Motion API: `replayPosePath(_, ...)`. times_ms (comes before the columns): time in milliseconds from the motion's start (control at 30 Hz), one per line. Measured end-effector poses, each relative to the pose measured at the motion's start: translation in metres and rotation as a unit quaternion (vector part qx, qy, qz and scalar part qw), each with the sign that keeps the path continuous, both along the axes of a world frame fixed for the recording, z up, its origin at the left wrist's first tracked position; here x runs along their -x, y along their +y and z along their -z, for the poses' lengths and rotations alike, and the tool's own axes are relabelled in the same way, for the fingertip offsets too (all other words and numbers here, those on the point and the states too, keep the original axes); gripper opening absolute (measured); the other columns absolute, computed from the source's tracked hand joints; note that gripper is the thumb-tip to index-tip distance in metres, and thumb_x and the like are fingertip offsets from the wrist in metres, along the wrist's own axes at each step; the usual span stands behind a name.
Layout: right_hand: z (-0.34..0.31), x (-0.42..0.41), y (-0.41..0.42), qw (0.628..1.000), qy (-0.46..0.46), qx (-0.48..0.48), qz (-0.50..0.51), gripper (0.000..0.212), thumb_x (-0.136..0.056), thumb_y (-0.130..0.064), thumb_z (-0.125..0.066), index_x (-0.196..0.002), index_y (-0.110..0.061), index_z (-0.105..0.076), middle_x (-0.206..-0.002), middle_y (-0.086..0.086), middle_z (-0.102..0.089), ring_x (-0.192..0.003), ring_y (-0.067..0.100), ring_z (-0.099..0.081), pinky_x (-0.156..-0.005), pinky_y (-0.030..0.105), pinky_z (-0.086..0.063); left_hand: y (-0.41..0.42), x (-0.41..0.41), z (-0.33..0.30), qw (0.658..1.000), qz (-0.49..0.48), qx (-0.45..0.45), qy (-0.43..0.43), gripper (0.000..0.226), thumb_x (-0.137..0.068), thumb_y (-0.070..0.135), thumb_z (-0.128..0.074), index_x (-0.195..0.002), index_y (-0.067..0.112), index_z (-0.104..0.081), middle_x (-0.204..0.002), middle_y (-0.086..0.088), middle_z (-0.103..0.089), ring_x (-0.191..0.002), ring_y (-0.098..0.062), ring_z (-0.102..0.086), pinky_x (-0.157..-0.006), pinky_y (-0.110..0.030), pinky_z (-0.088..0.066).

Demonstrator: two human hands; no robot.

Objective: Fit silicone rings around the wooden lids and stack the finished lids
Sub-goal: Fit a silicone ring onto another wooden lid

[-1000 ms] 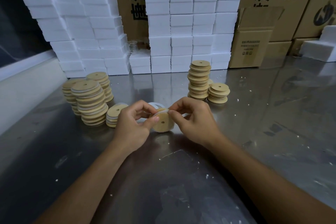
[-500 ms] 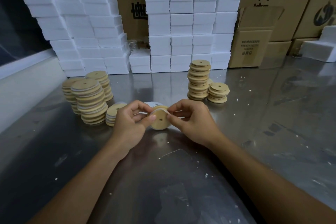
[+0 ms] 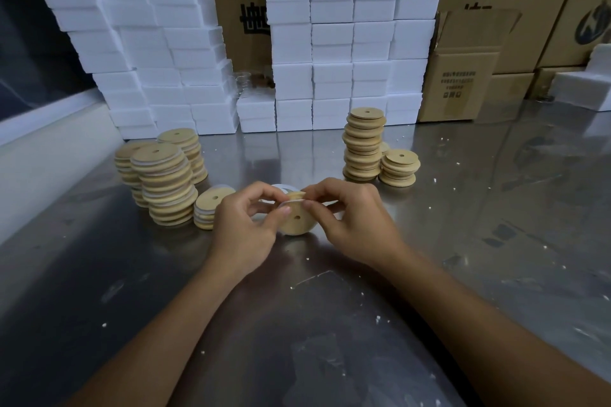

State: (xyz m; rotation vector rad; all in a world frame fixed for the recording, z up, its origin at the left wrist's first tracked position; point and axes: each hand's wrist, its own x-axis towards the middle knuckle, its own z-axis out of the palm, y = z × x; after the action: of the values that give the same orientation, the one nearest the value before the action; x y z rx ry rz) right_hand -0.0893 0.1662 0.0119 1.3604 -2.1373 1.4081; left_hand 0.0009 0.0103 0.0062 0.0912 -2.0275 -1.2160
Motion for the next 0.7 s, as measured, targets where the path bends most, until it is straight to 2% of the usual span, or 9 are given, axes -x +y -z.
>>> replayPosePath(133,-0.0003,0.0011,-0.0009,1.0,-0.011,0.016,0.009,0.004,-0.09,-0.013,-0.068,-0.091,-0.012,-0.072,-0.084,-0.006,-0.073,-0.078,0.005,-0.067,-0.069,0.016,-0.053,-0.0038,0.0011,0.0008,0.999,-0.017,0.035,-0.018,0.036,-0.079,0.004,-0.076,-0.076,0.038,-0.066,-0.082,0.021,-0.07,-0.079,-0.001,-0.067,-0.067,-0.012,-0.052)
replayPosePath(333,0.0003,0.0027,-0.0025,0.998,-0.055,0.032,0.009,0.004,-0.088,-0.012,-0.071,-0.088,-0.015,-0.073,-0.081,-0.008,-0.072,-0.076,0.005,-0.069,-0.069,0.016,-0.054,-0.0062,0.0028,0.0032,0.998,-0.021,0.058,-0.017,0.036,-0.079,0.009,-0.077,-0.08,0.042,-0.065,-0.084,0.023,-0.069,-0.083,-0.001,-0.068,-0.069,-0.011,-0.049)
replayPosePath(433,0.0015,0.0023,-0.0023,0.997,-0.07,0.019,0.004,0.002,-0.088,-0.014,-0.072,-0.088,-0.014,-0.074,-0.083,-0.007,-0.074,-0.078,0.003,-0.07,-0.07,0.015,-0.053,-0.0069,0.0032,0.0037,0.999,-0.017,0.041,-0.015,0.036,-0.079,0.005,-0.077,-0.079,0.04,-0.065,-0.083,0.021,-0.07,-0.08,-0.003,-0.069,-0.071,-0.015,-0.051)
replayPosePath(567,0.0043,0.0046,-0.0006,0.994,-0.109,0.005,0.01,0.005,-0.088,-0.017,-0.073,-0.086,-0.013,-0.073,-0.082,-0.006,-0.075,-0.076,0.006,-0.071,-0.071,0.02,-0.056,-0.0088,0.002,0.004,1.0,0.001,-0.004,-0.014,0.037,-0.079,-0.003,-0.074,-0.075,0.033,-0.065,-0.08,0.018,-0.071,-0.077,-0.004,-0.07,-0.069,-0.015,-0.054)
replayPosePath(700,0.0065,0.0066,0.0017,0.99,-0.139,-0.017,0.021,0.005,-0.089,-0.017,-0.073,-0.086,-0.013,-0.073,-0.082,-0.002,-0.075,-0.076,0.012,-0.072,-0.074,0.034,-0.06,-0.0106,0.0006,0.0048,0.997,0.021,-0.065,-0.024,0.028,-0.081,-0.007,-0.071,-0.077,0.02,-0.062,-0.074,0.017,-0.071,-0.069,-0.003,-0.07,-0.06,-0.013,-0.05)
